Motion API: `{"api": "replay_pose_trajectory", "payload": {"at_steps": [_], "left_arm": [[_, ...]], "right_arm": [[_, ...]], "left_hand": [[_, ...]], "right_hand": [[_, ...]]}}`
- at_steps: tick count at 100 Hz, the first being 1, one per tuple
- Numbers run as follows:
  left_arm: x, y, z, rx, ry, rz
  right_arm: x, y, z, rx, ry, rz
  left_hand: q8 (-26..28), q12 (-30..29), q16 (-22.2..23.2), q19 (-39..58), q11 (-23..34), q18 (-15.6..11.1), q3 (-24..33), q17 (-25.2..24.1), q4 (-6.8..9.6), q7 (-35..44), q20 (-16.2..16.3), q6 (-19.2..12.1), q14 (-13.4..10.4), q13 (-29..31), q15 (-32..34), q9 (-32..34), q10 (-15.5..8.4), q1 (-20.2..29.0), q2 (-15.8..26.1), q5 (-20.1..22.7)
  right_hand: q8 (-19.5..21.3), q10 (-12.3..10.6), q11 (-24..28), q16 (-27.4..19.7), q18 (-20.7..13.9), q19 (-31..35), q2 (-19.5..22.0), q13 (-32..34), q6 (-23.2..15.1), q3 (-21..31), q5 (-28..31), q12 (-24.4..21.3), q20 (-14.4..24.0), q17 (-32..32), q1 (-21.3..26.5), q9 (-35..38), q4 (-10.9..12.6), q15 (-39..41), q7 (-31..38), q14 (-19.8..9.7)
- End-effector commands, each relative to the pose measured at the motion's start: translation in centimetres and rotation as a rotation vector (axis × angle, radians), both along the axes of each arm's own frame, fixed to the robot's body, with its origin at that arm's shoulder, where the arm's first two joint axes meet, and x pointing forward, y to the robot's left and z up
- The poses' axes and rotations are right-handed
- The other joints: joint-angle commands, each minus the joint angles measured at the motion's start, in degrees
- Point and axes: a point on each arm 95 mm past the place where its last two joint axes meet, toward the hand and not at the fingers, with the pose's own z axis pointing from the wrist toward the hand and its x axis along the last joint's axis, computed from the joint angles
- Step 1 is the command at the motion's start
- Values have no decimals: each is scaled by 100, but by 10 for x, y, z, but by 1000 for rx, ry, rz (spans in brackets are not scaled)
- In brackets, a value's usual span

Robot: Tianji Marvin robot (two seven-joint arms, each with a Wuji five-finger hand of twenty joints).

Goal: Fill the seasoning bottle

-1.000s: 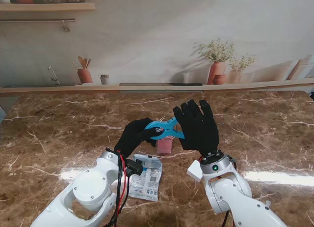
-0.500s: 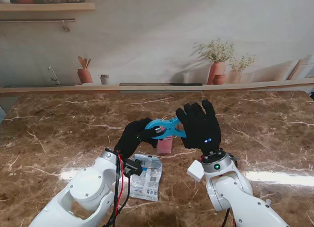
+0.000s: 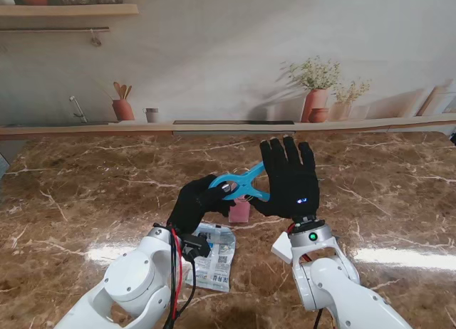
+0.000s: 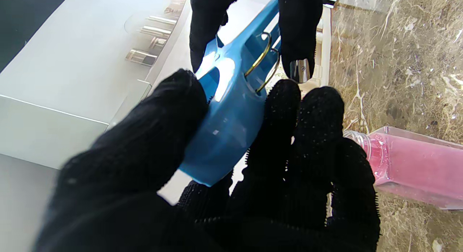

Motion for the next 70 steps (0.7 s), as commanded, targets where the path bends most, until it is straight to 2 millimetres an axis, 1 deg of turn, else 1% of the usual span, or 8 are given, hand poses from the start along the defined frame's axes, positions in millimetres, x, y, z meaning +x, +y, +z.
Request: {"api": "replay_pose_trajectory", "payload": {"at_steps": [1,22,30,39,44,52,63,70], "left_arm": [[-4,-5,4,-44,8,-5],[-7,-2,7,-92,34,-14],[-7,0,8,-92,33,-17],[-5,1,8,-80,29,-17],[-5,1,8,-72,26,-18],[-5,1,7,-62,21,-22],[-5,0,7,-54,14,-34],[-5,-1,7,-46,9,-36]], "right_arm": [[-3,3,-7,-9,52,11],[-3,1,-10,-153,77,-42],[0,-1,-11,-176,42,-65],[2,-3,-12,-167,9,-70],[2,-3,-11,-160,-17,-67],[2,-3,-10,-151,-38,-61],[3,-3,-9,-153,-69,-47],[3,-4,-8,-157,-78,-30]], "left_hand": [[74,77,97,404,437,-57,969,-24,-20,202,188,-1045,85,191,252,613,-971,492,542,304],[81,85,105,417,465,-65,963,-8,-16,217,201,-1051,57,220,277,626,-984,492,551,298],[86,89,109,419,480,-72,954,-5,-16,224,204,-1070,47,226,287,631,-1005,481,555,301],[90,91,109,424,488,-81,955,4,-10,229,208,-1080,34,224,287,626,-1009,478,562,303],[90,91,109,421,491,-85,949,-2,-8,224,209,-1093,29,223,287,619,-1013,471,575,295],[91,92,109,407,493,-88,948,-17,1,224,206,-1095,29,215,284,611,-1009,474,574,305],[90,92,106,382,489,-100,933,-48,10,206,201,-1102,25,173,261,593,-1008,479,589,291],[97,103,109,376,501,-103,920,-53,13,205,201,-1111,22,176,263,595,-1019,479,593,292]], "right_hand": [[-128,217,-279,-212,40,-227,138,-356,130,171,-127,-245,129,-206,-280,-296,313,-193,-226,99],[99,101,-196,-245,-219,-344,-525,-1159,280,-39,-1046,-134,244,-402,1031,-1389,405,-182,-469,-184],[295,54,55,-229,-200,-184,-645,-1024,223,-432,-833,-18,251,-265,2025,-1138,511,64,-237,-182],[450,-61,433,-187,-196,39,-631,-794,44,-502,-362,178,245,-103,2549,-724,624,346,145,-206],[563,-161,659,-160,-189,227,-639,-586,-113,-39,-137,354,201,24,2625,-426,441,521,416,-236],[868,-351,953,-95,-192,440,-1468,-321,-443,1756,165,614,134,149,2190,-63,-123,710,800,-274],[1470,-680,1366,0,-203,730,-1654,108,-1060,2046,608,974,156,442,2174,507,-272,925,1359,-416],[1707,-724,1157,-44,-220,790,-1699,161,-1213,2045,586,910,116,515,2138,518,-301,845,1371,-511]]}}
